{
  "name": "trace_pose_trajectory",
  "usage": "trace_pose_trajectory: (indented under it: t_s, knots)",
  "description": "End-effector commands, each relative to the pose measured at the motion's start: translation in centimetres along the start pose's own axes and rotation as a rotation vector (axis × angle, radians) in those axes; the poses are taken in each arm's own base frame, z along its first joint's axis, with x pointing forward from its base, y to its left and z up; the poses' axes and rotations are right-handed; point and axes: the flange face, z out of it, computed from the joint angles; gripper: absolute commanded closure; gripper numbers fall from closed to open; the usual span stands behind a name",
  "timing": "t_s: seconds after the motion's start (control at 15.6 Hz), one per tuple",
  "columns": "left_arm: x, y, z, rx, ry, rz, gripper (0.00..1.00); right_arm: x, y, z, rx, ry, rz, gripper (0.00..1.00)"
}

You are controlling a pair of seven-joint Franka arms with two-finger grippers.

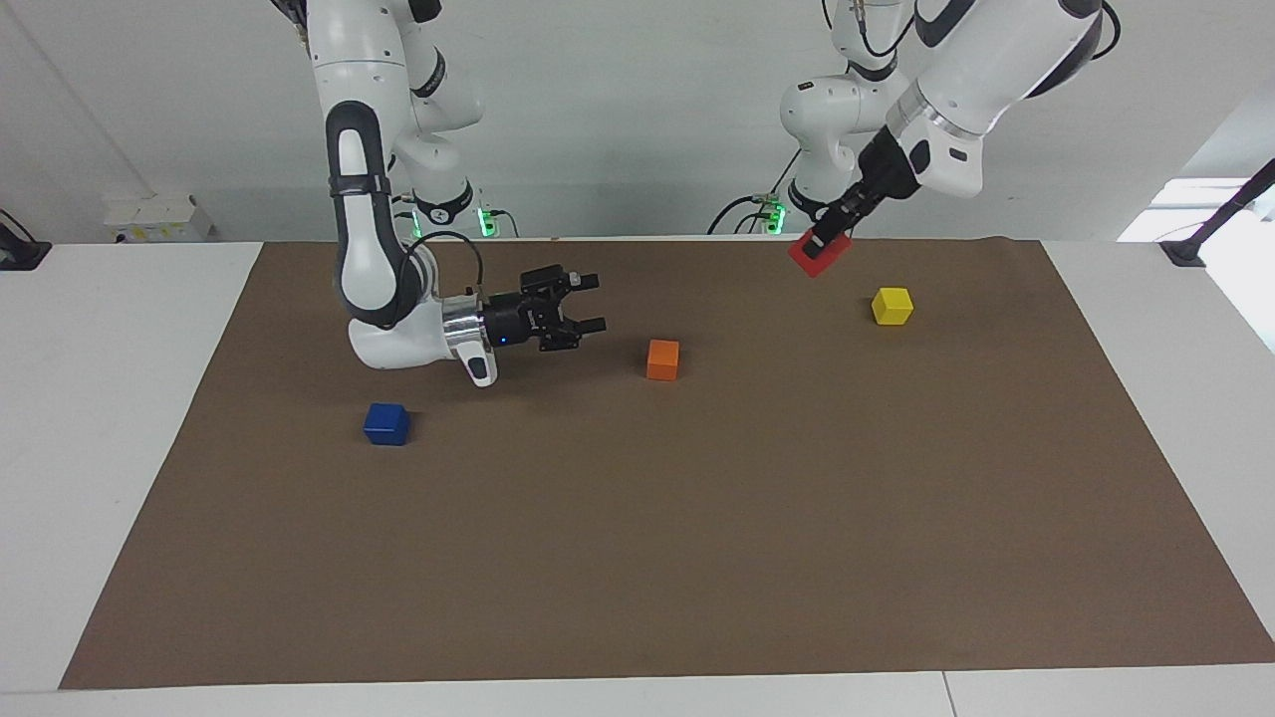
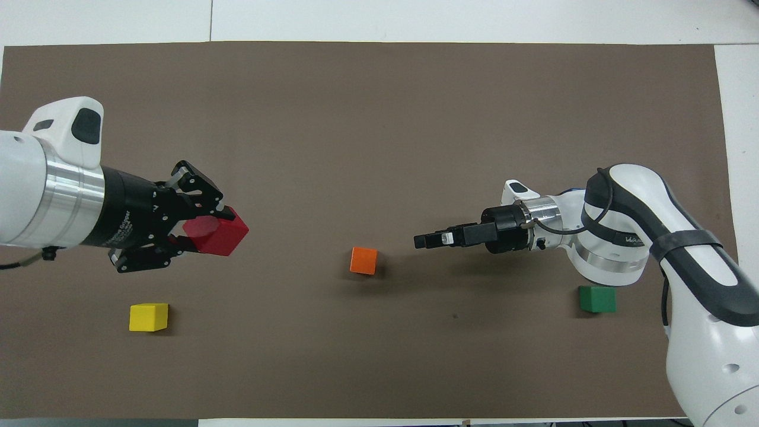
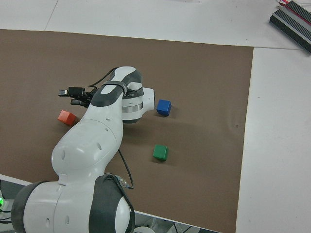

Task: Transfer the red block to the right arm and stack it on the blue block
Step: 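Lift the red cube toward the center while the right gripper approaches it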

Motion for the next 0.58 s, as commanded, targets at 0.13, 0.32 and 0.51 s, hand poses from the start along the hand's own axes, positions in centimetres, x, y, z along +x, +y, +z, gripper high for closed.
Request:
trace_pose_trajectory:
  t_s: [0.13,0.32,0.51]
  knots:
    - [-6.3,0.9,2.1,0.030,-0.078,-0.174,1.00,-1.7,-1.3,2.4,0.182,0.026,-0.013,0.00]
    - [-8.0,0.5,2.1,0.001,-0.165,-0.372,1.00,-1.9,-1.0,3.8,0.227,0.045,-0.055,0.00]
    - [-10.4,-0.6,1.4,-0.032,-0.177,-0.509,1.00,-2.4,0.9,5.7,0.337,0.066,-0.097,0.00]
